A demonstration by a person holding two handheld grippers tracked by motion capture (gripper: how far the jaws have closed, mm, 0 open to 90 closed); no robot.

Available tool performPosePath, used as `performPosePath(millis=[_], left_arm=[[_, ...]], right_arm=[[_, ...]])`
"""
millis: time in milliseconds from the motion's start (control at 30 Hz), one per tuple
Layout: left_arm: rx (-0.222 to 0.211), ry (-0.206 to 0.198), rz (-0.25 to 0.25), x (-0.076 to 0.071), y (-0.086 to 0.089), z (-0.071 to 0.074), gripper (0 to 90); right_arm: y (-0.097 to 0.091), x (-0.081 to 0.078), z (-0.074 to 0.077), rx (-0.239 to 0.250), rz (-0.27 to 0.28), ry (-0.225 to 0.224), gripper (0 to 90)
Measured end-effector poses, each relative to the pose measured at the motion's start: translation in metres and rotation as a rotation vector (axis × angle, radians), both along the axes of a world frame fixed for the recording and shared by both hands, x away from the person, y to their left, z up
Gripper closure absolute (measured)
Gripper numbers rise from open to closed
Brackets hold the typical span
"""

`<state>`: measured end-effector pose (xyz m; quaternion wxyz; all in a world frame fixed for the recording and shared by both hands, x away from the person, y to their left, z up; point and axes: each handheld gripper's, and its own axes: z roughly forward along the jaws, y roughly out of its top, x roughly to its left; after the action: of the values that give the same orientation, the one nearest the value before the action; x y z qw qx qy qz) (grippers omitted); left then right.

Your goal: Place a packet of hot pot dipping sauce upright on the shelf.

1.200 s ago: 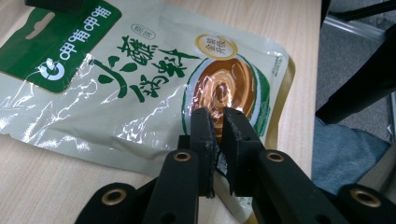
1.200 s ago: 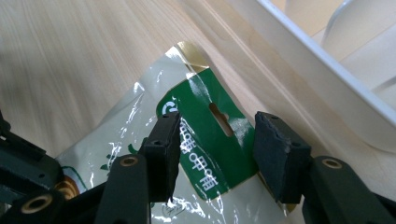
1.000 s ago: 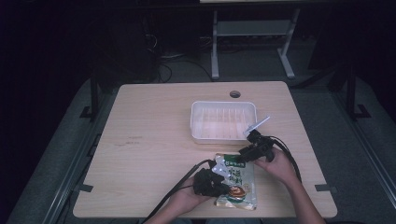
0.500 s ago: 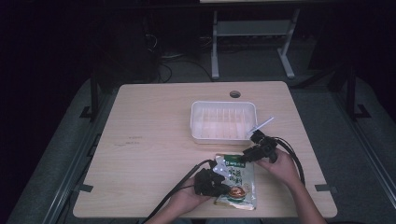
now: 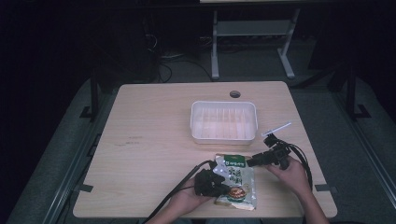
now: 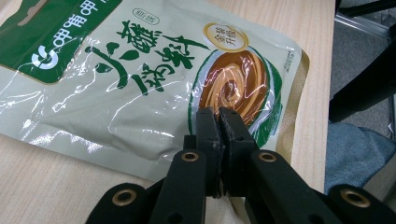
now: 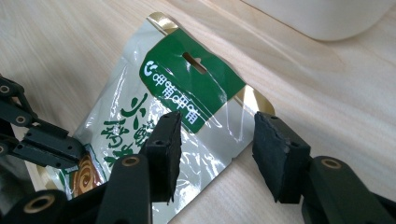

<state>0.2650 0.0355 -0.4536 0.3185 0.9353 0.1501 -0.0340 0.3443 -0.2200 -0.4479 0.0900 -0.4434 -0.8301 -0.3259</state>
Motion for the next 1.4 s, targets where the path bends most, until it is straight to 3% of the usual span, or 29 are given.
performPosePath(millis=[167, 433, 733, 900, 1133, 1200, 1233, 1400], left_arm=[[0.003, -0.003, 0.001, -0.001, -0.001, 0.000, 87.5], [0.008, -0.007, 0.003, -0.001, -0.001, -0.001, 87.8], [0.009, -0.011, 0.004, -0.001, -0.001, -0.001, 87.8], [0.010, -0.009, 0.004, -0.001, -0.002, -0.001, 87.9], [0.013, -0.014, 0.003, -0.001, -0.002, 0.000, 86.2], [0.015, -0.033, 0.011, -0.002, -0.002, 0.003, 80.9], [0.028, -0.071, 0.026, -0.001, -0.002, 0.006, 78.9], [0.037, -0.078, 0.053, 0.006, -0.001, 0.008, 76.0]], right_arm=[[-0.002, 0.001, -0.006, 0.000, -0.025, 0.055, 52.7], [-0.003, 0.001, -0.010, 0.003, -0.040, 0.103, 56.4], [-0.003, 0.001, -0.011, 0.013, -0.046, 0.143, 58.2], [-0.006, 0.001, -0.011, 0.066, -0.038, 0.154, 60.2], [-0.009, 0.002, -0.013, 0.059, -0.058, 0.182, 62.4], [-0.010, 0.003, -0.014, 0.054, -0.060, 0.190, 62.5], [-0.011, 0.003, -0.015, 0.055, -0.063, 0.199, 63.0], [-0.012, 0.004, -0.015, 0.064, -0.069, 0.213, 63.2]])
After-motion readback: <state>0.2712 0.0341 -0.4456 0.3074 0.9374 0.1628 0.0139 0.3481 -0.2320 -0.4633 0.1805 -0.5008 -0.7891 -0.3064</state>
